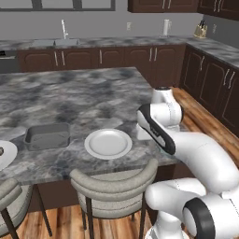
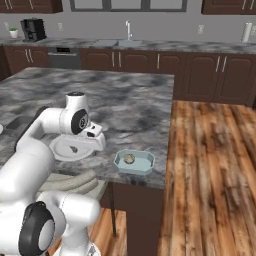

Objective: Place two dumplings into each of the tupperware containers and then place the containers in the fridge.

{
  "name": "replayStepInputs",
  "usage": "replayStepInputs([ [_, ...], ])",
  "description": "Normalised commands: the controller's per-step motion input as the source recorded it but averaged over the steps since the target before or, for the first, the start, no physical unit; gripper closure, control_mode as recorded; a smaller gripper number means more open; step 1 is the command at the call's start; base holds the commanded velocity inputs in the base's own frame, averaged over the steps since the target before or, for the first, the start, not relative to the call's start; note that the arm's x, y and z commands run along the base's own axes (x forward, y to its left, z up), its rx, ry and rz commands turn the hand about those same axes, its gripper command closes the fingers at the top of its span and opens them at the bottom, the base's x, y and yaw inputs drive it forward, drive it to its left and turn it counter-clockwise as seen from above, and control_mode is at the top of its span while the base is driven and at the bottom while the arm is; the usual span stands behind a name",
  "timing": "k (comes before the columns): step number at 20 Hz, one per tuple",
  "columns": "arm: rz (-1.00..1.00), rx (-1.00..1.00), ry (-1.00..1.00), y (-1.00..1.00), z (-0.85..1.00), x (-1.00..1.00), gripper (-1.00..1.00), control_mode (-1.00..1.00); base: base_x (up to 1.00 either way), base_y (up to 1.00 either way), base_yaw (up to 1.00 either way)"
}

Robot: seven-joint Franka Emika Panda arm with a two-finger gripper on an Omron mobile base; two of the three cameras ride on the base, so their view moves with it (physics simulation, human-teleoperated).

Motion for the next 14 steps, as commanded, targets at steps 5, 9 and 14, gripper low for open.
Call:
replayStepInputs([
  [5,0.01,-0.06,0.00,-0.04,0.00,0.00,-1.00,-1.00,0.00,0.00,0.00],
  [9,0.02,0.00,0.00,0.00,0.00,0.00,-1.00,1.00,-0.26,0.00,0.00],
  [14,0.00,0.00,0.00,0.00,0.00,0.00,-1.00,1.00,-0.53,0.58,0.00],
])
